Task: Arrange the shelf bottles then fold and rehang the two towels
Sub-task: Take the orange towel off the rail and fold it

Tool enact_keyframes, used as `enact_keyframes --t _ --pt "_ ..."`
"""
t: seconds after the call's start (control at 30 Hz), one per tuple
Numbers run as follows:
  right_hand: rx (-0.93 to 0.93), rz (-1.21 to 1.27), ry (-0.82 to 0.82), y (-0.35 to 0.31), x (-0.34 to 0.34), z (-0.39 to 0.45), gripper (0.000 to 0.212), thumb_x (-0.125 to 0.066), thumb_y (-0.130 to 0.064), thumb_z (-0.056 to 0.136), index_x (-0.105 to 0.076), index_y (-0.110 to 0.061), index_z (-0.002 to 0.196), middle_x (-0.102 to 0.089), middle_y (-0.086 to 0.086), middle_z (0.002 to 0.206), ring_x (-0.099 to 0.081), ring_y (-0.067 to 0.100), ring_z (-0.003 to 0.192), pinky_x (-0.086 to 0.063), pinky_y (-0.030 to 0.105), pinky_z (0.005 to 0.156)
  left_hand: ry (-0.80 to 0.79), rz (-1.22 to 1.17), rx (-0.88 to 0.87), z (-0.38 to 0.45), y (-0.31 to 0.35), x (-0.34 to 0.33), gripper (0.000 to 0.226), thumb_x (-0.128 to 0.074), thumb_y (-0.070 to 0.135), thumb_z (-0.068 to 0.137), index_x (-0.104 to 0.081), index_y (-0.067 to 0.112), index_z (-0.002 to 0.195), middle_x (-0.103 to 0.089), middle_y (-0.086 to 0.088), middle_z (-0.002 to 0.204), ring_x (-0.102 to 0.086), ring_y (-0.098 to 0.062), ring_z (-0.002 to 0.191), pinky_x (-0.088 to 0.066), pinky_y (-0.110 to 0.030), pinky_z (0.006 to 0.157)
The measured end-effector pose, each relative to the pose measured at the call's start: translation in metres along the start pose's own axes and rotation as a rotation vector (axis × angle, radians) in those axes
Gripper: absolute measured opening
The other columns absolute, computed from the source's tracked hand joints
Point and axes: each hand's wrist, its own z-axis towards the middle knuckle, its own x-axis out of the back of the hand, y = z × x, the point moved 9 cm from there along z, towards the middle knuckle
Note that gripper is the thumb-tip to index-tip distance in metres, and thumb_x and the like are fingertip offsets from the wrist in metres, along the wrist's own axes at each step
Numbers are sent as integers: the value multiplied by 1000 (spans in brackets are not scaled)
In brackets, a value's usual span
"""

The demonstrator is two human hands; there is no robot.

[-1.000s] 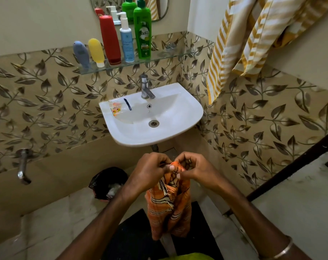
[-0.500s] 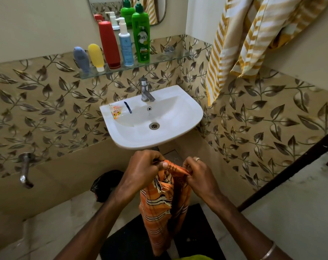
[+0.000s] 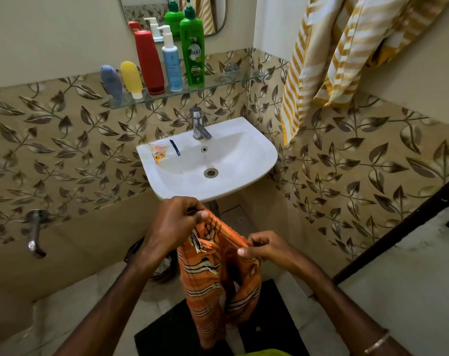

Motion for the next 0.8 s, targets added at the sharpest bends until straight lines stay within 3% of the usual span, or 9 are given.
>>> enact_keyframes --t 0.1,0.2,0.37,0.47,0.57,0.67,0.8 --pt "-66 -120 -118 4 -3 -5 42 -80 -42 79 -70 -4 92 -66 -1 83 -60 9 75 -43 15 61 30 29 -6 1 1 5 6 -72 17 89 -76 14 86 -73 2 75 -71 -12 76 -58 -33 69" --pt "-118 -211 -175 14 -4 -7 29 -78 -33 86 -70 -6 96 -67 -4 87 -61 7 78 -46 14 62 64 63 -18 0 1 10 4 -72 16 88 -75 13 87 -73 0 77 -69 -10 74 -52 -26 62" --pt "40 -94 -12 4 21 -12 17 -73 -29 92 -74 -12 93 -71 -3 86 -62 9 76 -49 24 67 117 105 -3 4 -3 20 8 -71 17 89 -76 11 92 -75 -4 83 -70 -14 77 -58 -33 70" --pt "96 18 58 -4 31 -16 16 -69 -26 93 -78 -13 97 -76 7 94 -68 19 82 -53 29 71 149 141 8 6 -10 27 7 -72 19 89 -76 14 92 -73 0 81 -68 -10 74 -56 -29 67" --pt "88 109 180 -4 40 -14 14 -68 -18 94 -79 -11 98 -73 14 106 -72 27 97 -60 40 81 165 182 17 4 -18 28 7 -72 21 89 -76 16 90 -71 4 77 -65 -6 71 -53 -24 62" --pt "44 240 286 -3 45 -12 15 -61 -11 98 -76 -8 96 -74 16 100 -73 29 90 -61 53 82 173 216 6 3 -20 23 8 -73 21 88 -77 14 90 -73 0 78 -65 -7 71 -55 -28 63" --pt "-13 494 254 -1 34 -10 23 -53 -16 102 -71 -12 88 -72 20 92 -69 31 83 -57 50 82 182 268 -3 5 -22 14 9 -72 19 90 -76 12 93 -74 -4 81 -65 -11 69 -52 -26 60"
